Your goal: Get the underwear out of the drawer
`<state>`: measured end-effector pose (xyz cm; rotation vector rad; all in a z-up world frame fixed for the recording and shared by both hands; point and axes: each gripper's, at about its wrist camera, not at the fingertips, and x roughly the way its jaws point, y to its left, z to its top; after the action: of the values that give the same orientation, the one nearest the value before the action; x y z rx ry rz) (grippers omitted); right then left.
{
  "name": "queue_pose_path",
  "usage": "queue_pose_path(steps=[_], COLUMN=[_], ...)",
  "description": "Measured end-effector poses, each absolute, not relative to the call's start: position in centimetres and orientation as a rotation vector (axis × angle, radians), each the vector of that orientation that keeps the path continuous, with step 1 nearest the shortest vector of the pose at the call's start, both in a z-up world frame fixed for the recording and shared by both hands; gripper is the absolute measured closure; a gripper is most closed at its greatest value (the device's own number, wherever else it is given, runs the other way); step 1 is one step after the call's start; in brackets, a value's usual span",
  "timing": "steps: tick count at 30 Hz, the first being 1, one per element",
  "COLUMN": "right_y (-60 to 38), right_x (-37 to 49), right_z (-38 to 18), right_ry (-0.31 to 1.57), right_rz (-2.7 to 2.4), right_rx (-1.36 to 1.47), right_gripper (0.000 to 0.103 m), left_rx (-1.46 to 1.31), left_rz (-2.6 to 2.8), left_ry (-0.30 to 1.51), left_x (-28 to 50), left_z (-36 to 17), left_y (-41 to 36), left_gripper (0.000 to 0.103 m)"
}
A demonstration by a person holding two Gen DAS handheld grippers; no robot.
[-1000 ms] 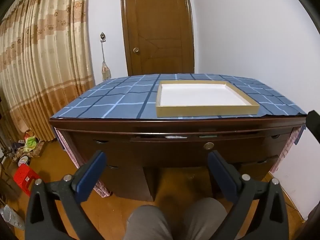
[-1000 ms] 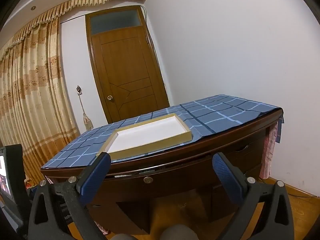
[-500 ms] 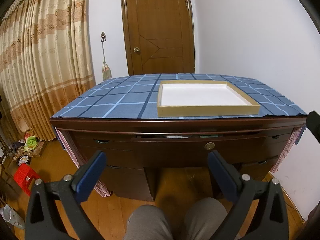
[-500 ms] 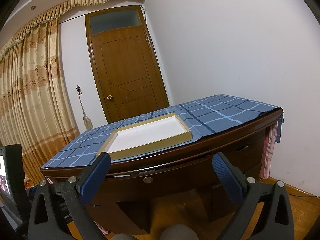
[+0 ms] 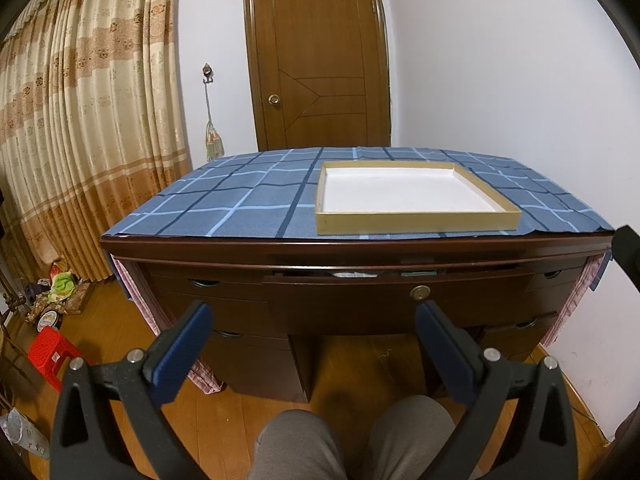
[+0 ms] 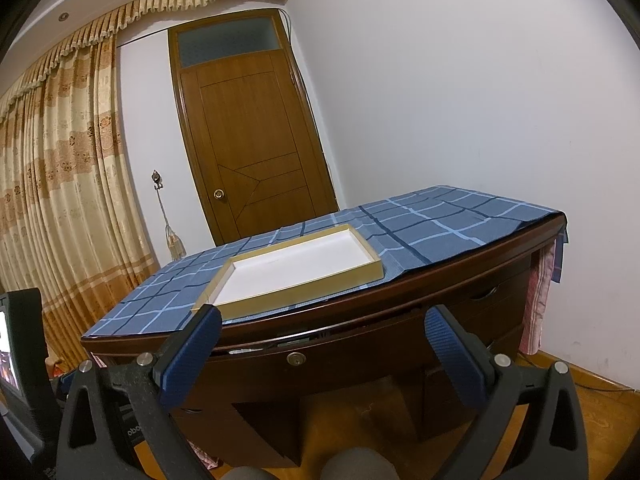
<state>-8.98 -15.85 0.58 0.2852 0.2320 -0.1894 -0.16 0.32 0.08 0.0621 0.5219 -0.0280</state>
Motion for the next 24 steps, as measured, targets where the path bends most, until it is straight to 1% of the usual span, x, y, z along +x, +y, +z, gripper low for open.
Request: queue_pose_path(steps=[24], right_y=[-15.87], right_x=[-8.93], right_z=[0.31], right_ry=[0.241], right_rz=[-0.191], right_rx=[0.295], right_gripper=[0.0], left_rx=[0.059], left_rz=[-0.029], left_ry=[0.525], left_x=[-0.2], left_z=[-0.07], left_y=[0.53], left_gripper=[0.0])
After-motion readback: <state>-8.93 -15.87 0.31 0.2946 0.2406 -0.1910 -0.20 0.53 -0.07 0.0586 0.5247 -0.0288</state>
